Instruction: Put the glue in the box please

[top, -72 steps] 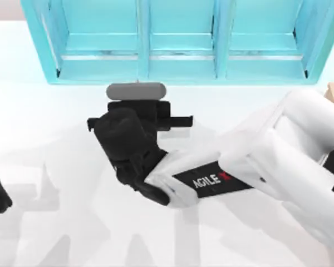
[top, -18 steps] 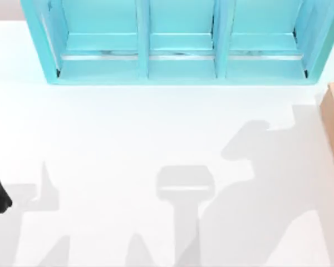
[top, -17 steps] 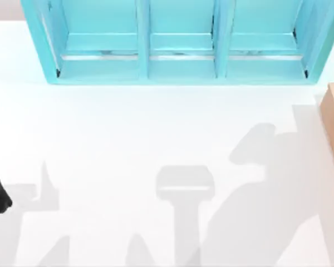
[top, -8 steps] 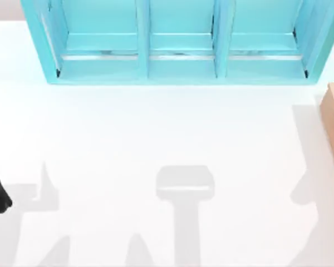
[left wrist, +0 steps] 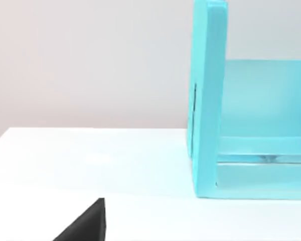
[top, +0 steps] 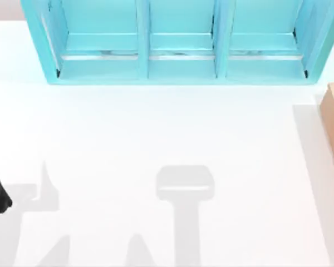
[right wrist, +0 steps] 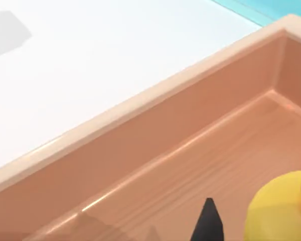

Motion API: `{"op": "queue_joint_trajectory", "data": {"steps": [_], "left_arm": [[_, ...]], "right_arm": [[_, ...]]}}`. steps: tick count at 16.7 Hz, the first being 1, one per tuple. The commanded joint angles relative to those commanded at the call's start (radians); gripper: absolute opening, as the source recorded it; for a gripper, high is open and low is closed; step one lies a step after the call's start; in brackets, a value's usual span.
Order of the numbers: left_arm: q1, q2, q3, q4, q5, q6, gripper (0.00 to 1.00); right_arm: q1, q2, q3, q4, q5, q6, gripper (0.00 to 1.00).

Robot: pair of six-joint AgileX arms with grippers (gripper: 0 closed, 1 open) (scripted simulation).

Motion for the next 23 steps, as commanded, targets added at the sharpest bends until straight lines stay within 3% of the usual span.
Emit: {"op": "queue_joint_trajectory", "data": {"steps": [5, 8, 17, 23], "left_arm": [[0.0, 0.0, 0.0, 0.0, 0.0, 0.0, 1.0], [0.0, 0.0, 0.0, 0.0, 0.0, 0.0, 1.0], [0.0, 0.0, 0.0, 0.0, 0.0, 0.0, 1.0], [0.0, 0.0, 0.0, 0.0, 0.0, 0.0, 1.0]], "right_arm": [[-0.131, 0.055, -0.038, -0.137, -0.13, -0.281, 0.0], [-0.167, 0.073, -0.049, -0.176, -0.165, -0.345, 0.0], [-0.164, 0.069, -0.051, -0.162, -0.17, -0.331, 0.0], [-0.116, 0.039, -0.127, 0.093, -0.19, -0.103, 0.0]]}}
